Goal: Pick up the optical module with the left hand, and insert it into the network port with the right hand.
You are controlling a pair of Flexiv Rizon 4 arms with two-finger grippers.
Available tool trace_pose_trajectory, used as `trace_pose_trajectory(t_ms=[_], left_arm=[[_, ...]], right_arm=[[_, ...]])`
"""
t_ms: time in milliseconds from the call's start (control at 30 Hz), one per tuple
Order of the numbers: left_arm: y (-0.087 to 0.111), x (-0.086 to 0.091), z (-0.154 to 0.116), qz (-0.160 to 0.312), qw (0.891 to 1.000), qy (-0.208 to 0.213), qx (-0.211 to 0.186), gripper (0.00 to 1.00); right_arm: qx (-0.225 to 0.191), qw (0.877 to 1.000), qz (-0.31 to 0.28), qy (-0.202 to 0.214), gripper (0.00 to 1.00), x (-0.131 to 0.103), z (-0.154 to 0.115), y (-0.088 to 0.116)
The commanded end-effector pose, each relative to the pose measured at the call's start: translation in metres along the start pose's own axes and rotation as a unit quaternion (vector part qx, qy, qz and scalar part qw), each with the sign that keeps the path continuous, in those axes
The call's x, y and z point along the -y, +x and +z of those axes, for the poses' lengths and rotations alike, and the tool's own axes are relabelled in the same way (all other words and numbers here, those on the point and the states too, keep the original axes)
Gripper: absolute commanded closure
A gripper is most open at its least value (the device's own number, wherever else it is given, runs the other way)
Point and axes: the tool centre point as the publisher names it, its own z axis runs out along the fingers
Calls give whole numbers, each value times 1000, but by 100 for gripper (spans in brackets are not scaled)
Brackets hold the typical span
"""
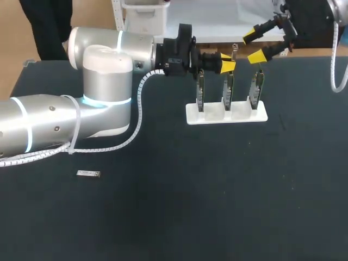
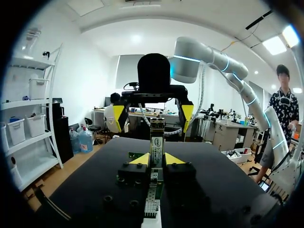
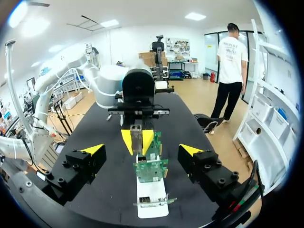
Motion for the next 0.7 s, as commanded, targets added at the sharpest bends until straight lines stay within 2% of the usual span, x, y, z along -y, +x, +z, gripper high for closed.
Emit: trace_pose_trajectory(t_ms=[33, 367, 700], left_arm=[[1, -2, 1, 0, 1000, 2, 0, 100], [1, -2, 1, 0, 1000, 2, 0, 100], [1, -2, 1, 0, 1000, 2, 0, 100]], right_arm=[[0, 1000, -7, 4, 0, -3, 8, -7], [-2, 1000, -13, -4, 0, -7, 23, -20], [-6, 1000, -19, 0, 0, -10, 27, -25]])
